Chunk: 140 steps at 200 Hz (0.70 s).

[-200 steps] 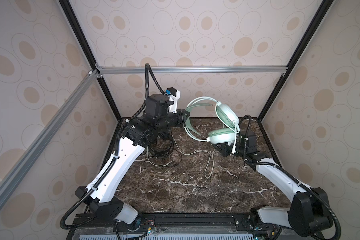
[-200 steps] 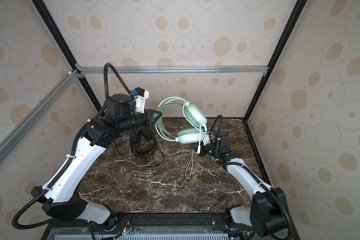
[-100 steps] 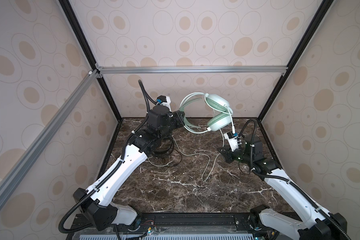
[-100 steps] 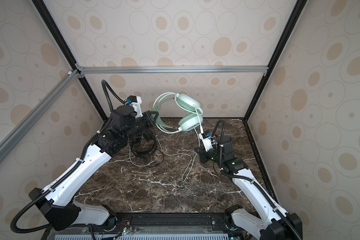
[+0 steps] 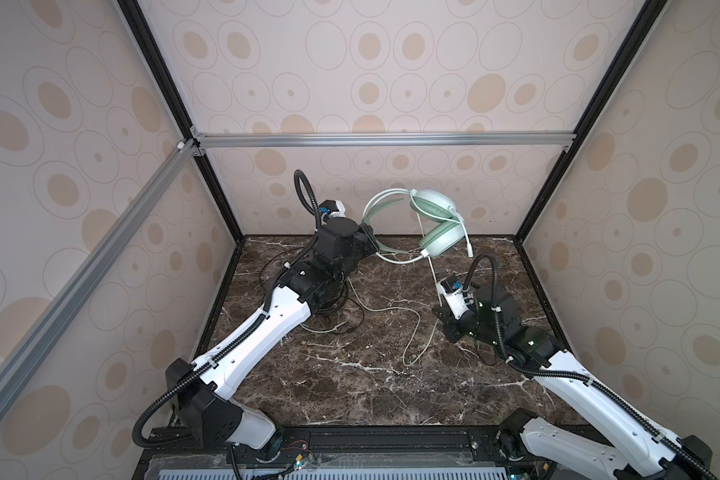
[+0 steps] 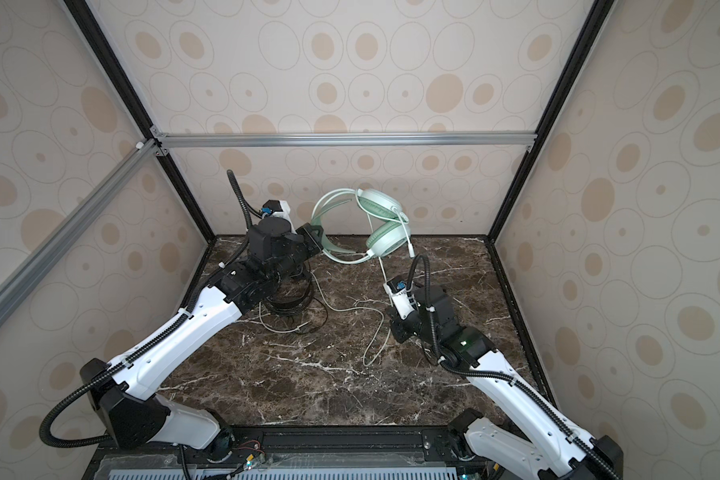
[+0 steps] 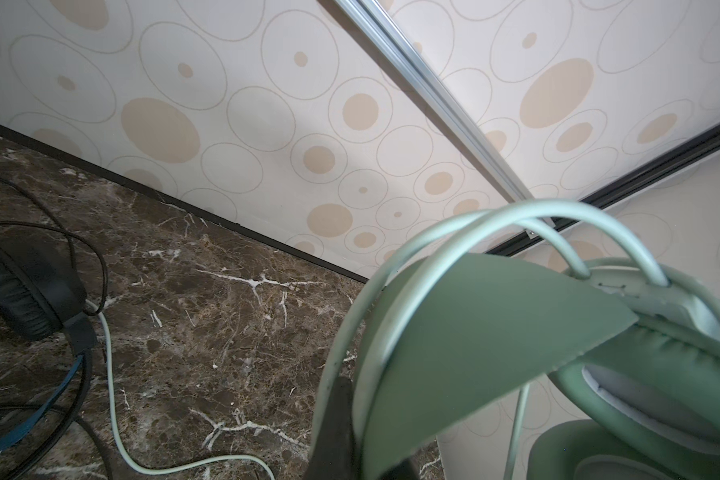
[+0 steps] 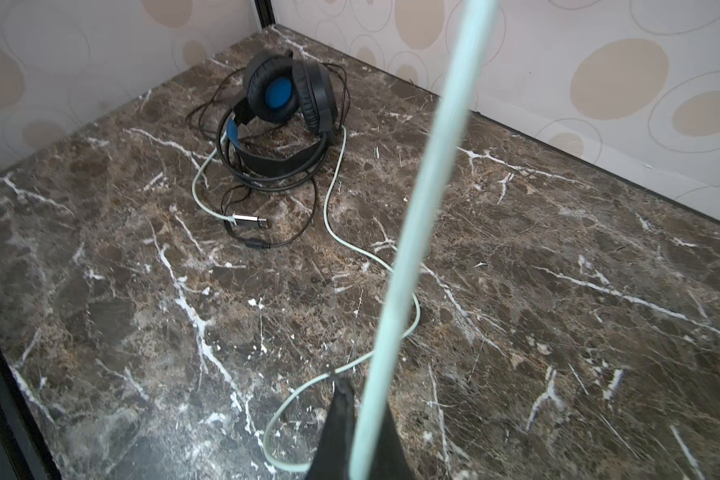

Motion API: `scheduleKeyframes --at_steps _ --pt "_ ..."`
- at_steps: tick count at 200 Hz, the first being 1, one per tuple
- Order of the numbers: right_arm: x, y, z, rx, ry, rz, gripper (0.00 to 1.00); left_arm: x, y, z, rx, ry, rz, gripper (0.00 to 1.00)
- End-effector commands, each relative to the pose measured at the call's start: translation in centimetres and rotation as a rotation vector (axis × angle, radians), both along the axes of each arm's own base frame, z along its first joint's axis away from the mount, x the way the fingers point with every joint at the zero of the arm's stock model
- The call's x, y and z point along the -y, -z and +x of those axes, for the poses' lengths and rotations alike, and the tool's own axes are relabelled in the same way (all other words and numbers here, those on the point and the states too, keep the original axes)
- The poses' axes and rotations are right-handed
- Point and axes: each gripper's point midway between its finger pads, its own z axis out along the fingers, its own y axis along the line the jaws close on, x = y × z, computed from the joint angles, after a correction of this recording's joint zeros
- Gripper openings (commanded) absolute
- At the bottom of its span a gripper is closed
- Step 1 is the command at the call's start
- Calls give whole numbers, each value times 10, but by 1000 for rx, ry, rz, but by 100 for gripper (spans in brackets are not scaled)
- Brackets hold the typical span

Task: Wrap the headphones
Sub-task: 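Grasp the mint cable with the right gripper and pull it toward the robot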

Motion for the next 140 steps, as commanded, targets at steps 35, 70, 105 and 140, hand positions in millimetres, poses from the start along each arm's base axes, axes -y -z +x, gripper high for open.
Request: scheduleKeyframes --at_steps 35,70,105,140 --pt "-7 -6 -20 32 -59 -170 0 -8 -55 10 168 -187 -61 0" --pt "-14 -28 -26 64 -87 -188 0 -10 -32 8 166 -253 143 0" --pt "-12 -49 -25 63 -86 -213 0 5 -26 -4 221 -225 440 0" --pt "-12 -65 -24 75 -110 -249 0 7 -25 -24 274 -209 746 0"
